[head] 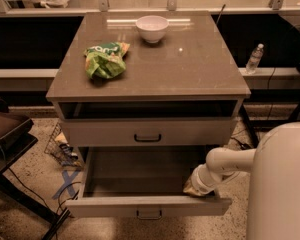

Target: Open middle drawer

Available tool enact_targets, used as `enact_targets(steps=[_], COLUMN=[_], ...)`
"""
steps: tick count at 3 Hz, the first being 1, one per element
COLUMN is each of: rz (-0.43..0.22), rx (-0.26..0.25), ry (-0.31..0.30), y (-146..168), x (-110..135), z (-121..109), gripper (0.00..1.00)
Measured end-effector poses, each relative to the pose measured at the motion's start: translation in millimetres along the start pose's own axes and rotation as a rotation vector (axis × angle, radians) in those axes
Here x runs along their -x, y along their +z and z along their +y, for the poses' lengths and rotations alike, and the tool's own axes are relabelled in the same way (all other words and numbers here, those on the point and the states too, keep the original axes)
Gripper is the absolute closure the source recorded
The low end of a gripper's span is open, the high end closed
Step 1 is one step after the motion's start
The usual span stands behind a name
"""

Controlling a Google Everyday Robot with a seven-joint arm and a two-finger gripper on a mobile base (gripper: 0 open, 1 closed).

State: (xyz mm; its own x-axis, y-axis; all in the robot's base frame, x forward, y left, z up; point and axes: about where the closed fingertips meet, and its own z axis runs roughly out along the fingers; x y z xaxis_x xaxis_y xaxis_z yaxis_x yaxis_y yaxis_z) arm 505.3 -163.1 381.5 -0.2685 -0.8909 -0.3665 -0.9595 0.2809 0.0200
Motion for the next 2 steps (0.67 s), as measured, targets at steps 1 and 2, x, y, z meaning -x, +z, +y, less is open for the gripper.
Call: enact_targets(steps=[1, 2], rz=[0.002, 0.034], rx=[0.001, 0.019], ry=[0.002, 0.030], y=[-1, -14], x=[-1, -15], z=[3, 44], gripper=[1.00, 1.00])
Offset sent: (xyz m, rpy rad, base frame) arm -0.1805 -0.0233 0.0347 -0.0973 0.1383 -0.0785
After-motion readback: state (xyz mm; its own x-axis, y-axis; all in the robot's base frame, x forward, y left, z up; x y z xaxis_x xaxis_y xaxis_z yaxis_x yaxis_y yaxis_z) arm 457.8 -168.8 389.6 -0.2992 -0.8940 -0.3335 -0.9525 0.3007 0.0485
